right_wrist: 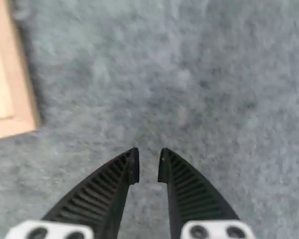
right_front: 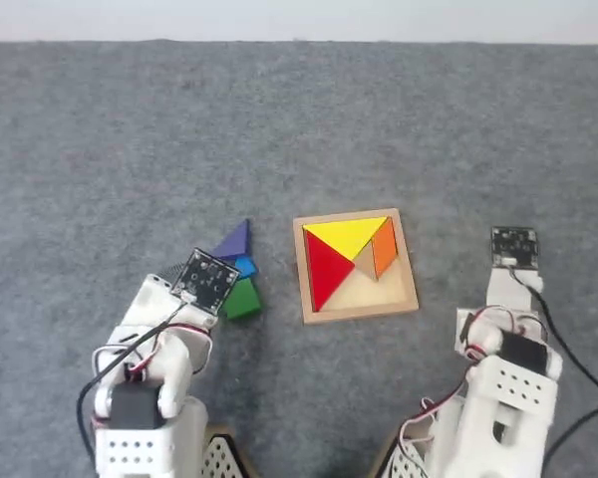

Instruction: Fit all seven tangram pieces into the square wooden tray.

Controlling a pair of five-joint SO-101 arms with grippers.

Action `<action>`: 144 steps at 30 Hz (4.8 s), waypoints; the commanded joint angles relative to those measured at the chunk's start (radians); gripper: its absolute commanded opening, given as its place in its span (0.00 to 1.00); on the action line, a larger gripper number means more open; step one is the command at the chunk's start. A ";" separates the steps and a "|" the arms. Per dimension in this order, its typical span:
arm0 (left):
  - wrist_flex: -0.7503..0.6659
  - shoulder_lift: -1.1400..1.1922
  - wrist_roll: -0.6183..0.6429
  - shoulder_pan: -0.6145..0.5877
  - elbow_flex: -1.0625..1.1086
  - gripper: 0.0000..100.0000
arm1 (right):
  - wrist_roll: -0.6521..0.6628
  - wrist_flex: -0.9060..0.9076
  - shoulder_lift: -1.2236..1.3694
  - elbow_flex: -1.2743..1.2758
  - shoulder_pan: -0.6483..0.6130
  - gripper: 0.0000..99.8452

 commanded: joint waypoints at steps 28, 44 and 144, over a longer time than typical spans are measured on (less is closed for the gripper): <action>0.009 1.505 0.025 0.152 -0.894 0.16 | 0.068 -0.036 -0.021 0.077 0.099 0.09; 0.017 1.508 -0.175 0.172 -0.745 0.23 | 0.068 -0.038 -0.021 0.078 0.099 0.09; 0.117 1.843 0.275 0.752 -1.314 0.01 | 0.041 -0.039 -0.030 0.071 0.134 0.09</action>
